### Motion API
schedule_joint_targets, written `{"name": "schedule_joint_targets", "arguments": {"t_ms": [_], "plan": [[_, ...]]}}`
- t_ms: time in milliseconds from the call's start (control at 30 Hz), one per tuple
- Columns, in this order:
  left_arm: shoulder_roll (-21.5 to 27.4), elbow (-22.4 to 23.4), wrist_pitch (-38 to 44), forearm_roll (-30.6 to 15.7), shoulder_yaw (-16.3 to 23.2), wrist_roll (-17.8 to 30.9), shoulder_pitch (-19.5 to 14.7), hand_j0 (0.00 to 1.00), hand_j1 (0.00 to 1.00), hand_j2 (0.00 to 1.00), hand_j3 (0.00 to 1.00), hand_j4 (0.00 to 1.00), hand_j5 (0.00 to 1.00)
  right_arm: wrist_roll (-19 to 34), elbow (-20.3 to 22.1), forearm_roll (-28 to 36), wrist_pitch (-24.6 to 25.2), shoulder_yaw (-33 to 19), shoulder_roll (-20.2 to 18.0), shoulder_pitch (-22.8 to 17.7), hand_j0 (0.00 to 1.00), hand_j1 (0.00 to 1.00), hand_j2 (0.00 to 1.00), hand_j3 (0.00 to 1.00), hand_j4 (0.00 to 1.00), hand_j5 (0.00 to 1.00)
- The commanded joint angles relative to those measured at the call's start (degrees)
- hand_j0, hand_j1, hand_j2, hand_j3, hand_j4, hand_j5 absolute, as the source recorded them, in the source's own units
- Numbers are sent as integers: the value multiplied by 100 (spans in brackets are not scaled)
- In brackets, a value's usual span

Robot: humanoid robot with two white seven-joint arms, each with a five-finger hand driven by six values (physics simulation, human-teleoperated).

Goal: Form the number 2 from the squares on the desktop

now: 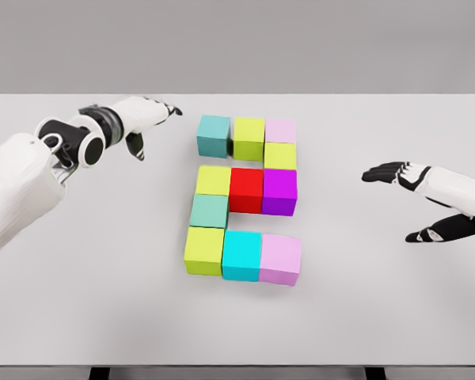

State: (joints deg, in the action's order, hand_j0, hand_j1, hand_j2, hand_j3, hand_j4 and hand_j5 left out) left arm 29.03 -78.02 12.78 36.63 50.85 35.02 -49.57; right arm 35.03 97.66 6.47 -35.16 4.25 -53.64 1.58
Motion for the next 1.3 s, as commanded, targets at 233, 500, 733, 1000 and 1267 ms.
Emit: {"name": "schedule_joint_targets", "arguments": {"t_ms": [233,500,733,1000,1267], "plan": [[68,76,-135,2,267,-2,-26,100,100,100,100,100,100,-3,16,-163,16,14,47,9,100,100,100,100,100,100],[156,682,-1075,-191,328,-2,-220,100,100,100,100,100,100,-3,25,-278,16,5,117,9,100,100,100,100,100,100],[217,1254,-1453,-1465,1638,-2,-1195,100,100,100,100,100,100,-3,16,-392,16,5,126,18,100,100,100,100,100,100],[200,1280,-1998,-1518,1717,-2,-1292,100,100,100,100,100,100,-3,34,-401,16,23,126,26,100,100,100,100,100,100],[138,1711,-1998,-1501,1726,-2,-1318,100,100,100,100,100,100,-3,25,-401,16,23,126,26,100,100,100,100,100,100]]}}
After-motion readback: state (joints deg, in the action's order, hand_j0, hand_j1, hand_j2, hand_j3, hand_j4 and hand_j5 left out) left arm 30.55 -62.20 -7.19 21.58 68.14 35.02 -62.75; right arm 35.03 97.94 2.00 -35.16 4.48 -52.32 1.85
